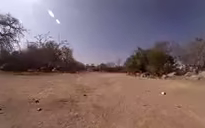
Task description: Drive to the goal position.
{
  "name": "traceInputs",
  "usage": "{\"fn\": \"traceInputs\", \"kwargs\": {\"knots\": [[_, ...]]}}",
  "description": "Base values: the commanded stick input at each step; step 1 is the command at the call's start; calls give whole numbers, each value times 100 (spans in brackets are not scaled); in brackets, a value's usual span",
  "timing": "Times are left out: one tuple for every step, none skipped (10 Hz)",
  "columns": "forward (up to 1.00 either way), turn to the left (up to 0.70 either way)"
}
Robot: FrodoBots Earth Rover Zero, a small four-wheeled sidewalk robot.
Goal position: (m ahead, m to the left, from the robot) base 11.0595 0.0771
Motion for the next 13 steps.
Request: {"fn": "traceInputs", "kwargs": {"knots": [[50, 0], [50, 0], [50, 0], [50, -3], [50, -21], [50, -40], [50, -50], [50, -50], [50, -50], [50, -50], [50, -49], [50, -22], [50, 0]]}}
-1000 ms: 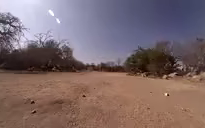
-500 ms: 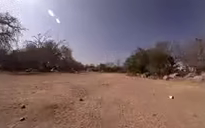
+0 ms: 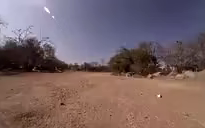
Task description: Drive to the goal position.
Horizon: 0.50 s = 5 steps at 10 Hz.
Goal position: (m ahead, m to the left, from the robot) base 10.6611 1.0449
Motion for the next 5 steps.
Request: {"fn": "traceInputs", "kwargs": {"knots": [[50, 0], [50, 0], [50, 0], [50, 0], [50, 0]]}}
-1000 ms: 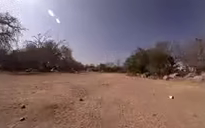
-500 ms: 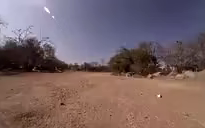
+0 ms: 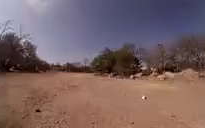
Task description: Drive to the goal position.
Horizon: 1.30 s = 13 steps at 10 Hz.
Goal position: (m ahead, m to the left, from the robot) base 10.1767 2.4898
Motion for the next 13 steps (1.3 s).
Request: {"fn": "traceInputs", "kwargs": {"knots": [[50, 0], [50, 0], [50, 0], [50, 0], [50, 0], [50, 0], [50, 0], [50, 0], [50, 0], [50, 0], [50, 0], [50, 0], [50, 0]]}}
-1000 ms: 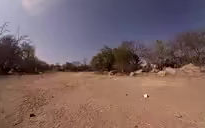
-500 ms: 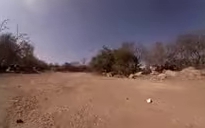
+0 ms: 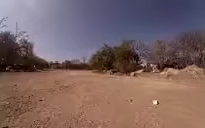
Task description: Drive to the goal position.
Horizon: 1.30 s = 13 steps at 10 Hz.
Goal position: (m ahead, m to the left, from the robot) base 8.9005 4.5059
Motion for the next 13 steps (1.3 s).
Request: {"fn": "traceInputs", "kwargs": {"knots": [[50, 0], [50, 0], [50, 0], [50, 0], [50, 0], [50, 0], [50, 0], [50, 0], [50, 0], [50, 0], [50, 0], [50, 0], [50, 0]]}}
